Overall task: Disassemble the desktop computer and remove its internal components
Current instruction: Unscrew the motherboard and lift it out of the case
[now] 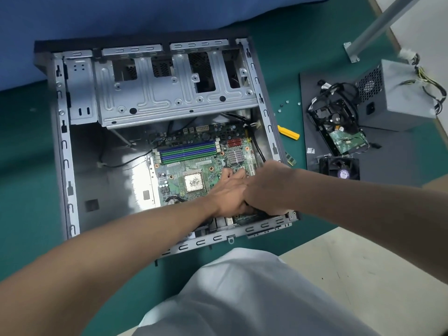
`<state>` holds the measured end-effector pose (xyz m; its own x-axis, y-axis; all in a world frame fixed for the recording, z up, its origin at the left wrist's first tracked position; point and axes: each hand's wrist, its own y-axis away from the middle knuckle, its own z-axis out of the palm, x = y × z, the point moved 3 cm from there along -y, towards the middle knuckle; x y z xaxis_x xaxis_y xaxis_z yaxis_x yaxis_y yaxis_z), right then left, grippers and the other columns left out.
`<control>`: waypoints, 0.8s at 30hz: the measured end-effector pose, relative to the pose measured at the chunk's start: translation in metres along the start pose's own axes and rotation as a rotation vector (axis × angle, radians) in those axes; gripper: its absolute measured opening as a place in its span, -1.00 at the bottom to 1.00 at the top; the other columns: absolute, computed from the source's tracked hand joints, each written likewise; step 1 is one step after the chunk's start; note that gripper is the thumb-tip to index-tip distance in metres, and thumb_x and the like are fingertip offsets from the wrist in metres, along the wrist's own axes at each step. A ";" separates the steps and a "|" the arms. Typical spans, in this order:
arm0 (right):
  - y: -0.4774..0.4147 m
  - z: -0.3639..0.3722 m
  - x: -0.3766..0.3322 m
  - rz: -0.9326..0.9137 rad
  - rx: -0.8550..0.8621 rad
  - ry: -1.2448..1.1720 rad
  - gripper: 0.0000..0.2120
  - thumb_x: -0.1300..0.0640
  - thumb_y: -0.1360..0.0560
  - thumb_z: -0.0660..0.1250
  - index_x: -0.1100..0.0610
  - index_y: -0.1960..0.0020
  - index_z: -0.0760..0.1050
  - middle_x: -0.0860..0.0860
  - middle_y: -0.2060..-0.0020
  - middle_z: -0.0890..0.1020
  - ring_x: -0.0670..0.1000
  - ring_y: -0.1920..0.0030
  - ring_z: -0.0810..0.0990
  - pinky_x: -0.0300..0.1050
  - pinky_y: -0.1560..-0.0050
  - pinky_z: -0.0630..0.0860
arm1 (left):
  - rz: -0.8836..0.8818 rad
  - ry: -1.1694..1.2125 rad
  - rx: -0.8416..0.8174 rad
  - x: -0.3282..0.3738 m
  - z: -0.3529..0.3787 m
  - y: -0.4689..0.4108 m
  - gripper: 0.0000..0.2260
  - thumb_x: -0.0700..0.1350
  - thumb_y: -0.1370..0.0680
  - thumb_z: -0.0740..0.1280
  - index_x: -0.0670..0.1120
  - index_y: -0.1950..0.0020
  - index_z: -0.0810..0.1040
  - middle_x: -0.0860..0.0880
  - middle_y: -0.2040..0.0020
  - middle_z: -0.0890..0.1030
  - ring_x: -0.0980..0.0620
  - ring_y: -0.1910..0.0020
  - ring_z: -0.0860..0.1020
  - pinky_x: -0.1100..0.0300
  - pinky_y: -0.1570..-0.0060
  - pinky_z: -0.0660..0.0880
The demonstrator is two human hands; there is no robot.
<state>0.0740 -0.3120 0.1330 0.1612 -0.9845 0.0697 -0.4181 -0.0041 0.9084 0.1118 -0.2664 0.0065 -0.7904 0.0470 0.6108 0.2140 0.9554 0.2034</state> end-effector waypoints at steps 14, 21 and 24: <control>-0.017 -0.006 -0.002 0.038 0.112 -0.330 -0.67 0.24 -0.56 0.25 0.23 -0.31 0.41 0.14 -0.20 0.46 0.14 -0.11 0.48 -0.20 0.00 0.36 | -0.109 0.071 0.025 -0.010 -0.009 0.006 -0.69 -0.02 -0.52 0.17 0.03 -0.22 0.51 0.06 -0.06 0.49 0.07 0.05 0.16 0.13 0.11 0.03; -0.014 0.000 0.000 -0.097 0.065 -0.131 -0.76 0.20 -0.56 0.29 0.14 -0.22 0.49 -0.05 0.30 0.23 -0.04 0.20 0.31 -0.19 0.10 0.32 | -0.137 0.001 0.078 -0.012 -0.006 0.003 -0.81 -0.21 -0.45 0.34 0.03 0.00 0.57 0.29 0.19 0.21 0.09 0.23 0.05 0.09 0.24 -0.03; -0.014 -0.001 -0.001 -0.133 0.118 -0.120 -0.83 0.17 -0.58 0.27 0.16 -0.14 0.53 -0.02 0.31 0.26 -0.08 0.31 0.26 -0.14 0.12 0.41 | -0.096 0.003 0.052 -0.003 -0.009 0.000 -0.71 0.18 -0.48 0.37 0.09 -0.12 0.50 0.32 0.17 0.11 0.13 0.24 0.02 0.06 0.24 -0.03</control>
<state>0.0804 -0.3104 0.1209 0.1174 -0.9877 -0.1034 -0.5032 -0.1490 0.8512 0.1194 -0.2687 0.0114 -0.8041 -0.0458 0.5927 0.1073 0.9695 0.2204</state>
